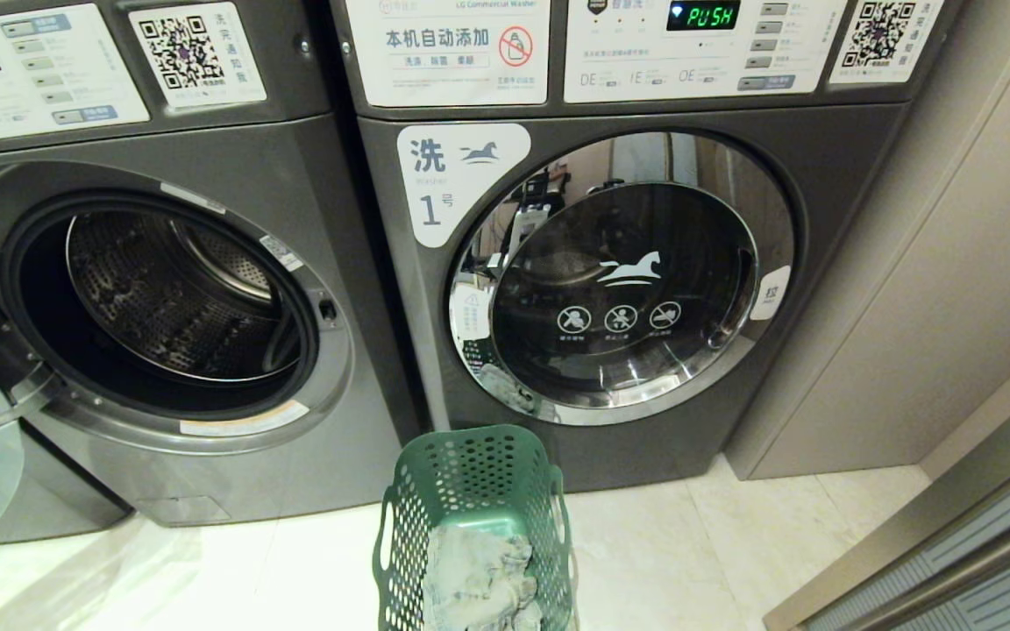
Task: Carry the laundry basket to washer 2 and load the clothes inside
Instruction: Open the lid of the washing machine
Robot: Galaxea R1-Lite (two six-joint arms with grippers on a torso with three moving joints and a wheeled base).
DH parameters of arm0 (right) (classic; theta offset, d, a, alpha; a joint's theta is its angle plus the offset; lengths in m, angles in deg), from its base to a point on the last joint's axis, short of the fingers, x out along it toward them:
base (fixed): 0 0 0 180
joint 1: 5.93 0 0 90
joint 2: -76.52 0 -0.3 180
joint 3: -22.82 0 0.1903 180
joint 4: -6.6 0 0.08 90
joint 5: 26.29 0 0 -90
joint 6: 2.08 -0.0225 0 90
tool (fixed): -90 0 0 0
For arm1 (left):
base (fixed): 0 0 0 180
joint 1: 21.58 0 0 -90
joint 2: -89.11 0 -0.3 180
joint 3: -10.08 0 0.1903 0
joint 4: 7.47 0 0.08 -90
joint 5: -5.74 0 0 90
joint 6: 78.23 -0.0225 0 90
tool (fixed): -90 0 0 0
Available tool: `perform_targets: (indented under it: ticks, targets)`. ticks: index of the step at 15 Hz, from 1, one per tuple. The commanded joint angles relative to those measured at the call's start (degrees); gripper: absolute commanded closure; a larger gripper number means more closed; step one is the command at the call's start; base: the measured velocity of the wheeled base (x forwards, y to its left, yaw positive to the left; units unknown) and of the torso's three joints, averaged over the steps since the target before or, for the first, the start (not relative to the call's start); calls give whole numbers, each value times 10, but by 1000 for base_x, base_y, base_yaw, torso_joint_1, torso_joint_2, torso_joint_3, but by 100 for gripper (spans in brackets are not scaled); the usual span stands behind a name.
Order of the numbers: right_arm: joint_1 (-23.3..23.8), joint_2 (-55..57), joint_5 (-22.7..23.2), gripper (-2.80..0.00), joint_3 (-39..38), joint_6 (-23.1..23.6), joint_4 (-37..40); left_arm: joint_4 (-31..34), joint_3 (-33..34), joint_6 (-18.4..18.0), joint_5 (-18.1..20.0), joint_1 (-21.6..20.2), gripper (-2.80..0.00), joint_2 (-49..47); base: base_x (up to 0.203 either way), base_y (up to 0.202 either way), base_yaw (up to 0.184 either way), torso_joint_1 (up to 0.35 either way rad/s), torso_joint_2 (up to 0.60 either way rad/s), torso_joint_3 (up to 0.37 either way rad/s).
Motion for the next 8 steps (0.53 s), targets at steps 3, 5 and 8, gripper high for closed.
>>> perform_targets:
  ticks: [3,5,8]
  targets:
    - [0,1,0,0,0,1,1,12,1,-6,2,-4,0,169,0,0,0,0,0,0]
    - [0,1,0,0,0,0,1,8,2,10,-4,-8,0,202,0,0,0,0,0,0]
    - [0,1,0,0,0,0,1,5,3,44,-18,-9,0,198,0,0,0,0,0,0]
